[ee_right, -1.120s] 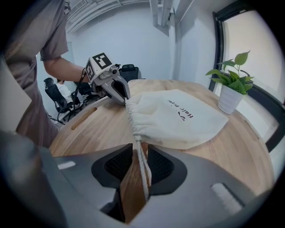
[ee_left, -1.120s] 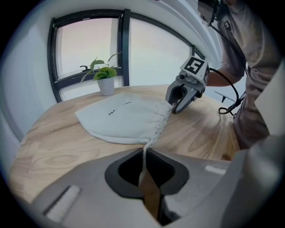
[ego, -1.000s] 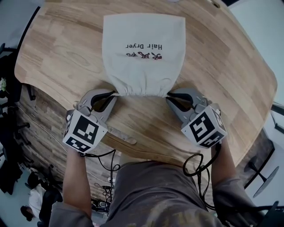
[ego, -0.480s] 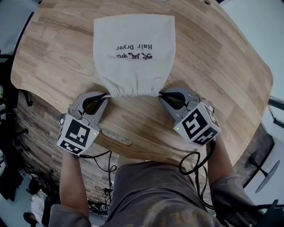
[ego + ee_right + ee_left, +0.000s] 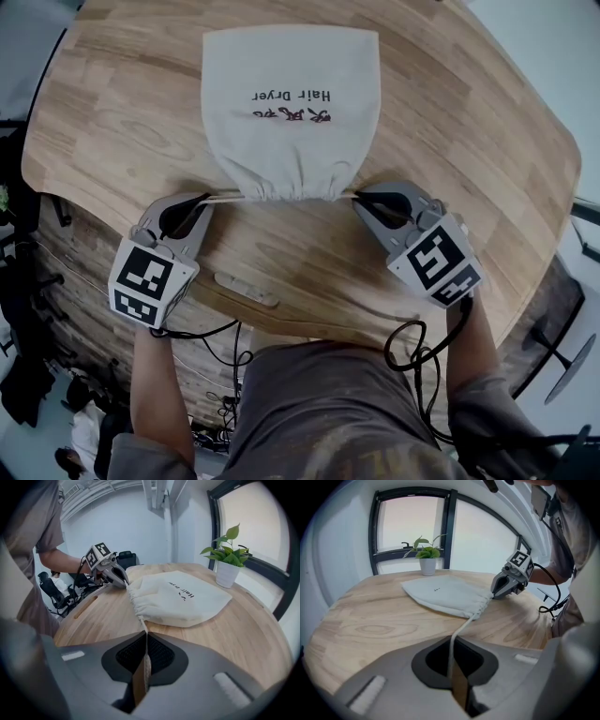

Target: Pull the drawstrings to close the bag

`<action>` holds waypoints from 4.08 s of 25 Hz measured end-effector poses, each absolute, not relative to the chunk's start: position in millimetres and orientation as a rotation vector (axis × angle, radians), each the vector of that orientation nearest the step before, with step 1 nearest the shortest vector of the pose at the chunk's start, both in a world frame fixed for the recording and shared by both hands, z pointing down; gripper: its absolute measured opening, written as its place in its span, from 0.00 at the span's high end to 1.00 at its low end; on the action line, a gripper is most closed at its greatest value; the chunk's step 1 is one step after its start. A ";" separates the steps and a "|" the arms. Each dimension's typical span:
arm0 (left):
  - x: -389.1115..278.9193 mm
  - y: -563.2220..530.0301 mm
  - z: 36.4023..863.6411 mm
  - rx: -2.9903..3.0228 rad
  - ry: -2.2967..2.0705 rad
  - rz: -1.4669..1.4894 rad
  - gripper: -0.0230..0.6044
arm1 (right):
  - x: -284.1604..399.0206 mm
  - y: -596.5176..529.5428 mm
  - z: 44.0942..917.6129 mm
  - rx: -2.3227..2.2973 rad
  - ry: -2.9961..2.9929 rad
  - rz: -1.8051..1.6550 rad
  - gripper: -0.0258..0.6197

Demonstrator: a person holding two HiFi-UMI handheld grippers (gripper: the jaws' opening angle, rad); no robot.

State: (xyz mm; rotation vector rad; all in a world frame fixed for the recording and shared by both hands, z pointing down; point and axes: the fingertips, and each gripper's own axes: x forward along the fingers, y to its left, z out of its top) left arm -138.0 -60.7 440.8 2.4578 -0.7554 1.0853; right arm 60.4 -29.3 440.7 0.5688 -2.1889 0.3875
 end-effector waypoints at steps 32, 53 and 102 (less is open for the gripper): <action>-169.8 -29.6 437.8 2.441 -0.799 1.179 0.50 | 58.6 -23.2 430.3 0.606 -2.150 0.305 0.66; -93.5 -55.6 447.2 2.626 -0.556 1.145 0.67 | 29.5 -33.3 448.1 0.523 -2.180 0.287 0.78; -93.4 -82.2 83.5 2.855 -1.408 0.412 0.95 | 53.5 -65.9 79.9 1.203 -2.671 0.034 0.90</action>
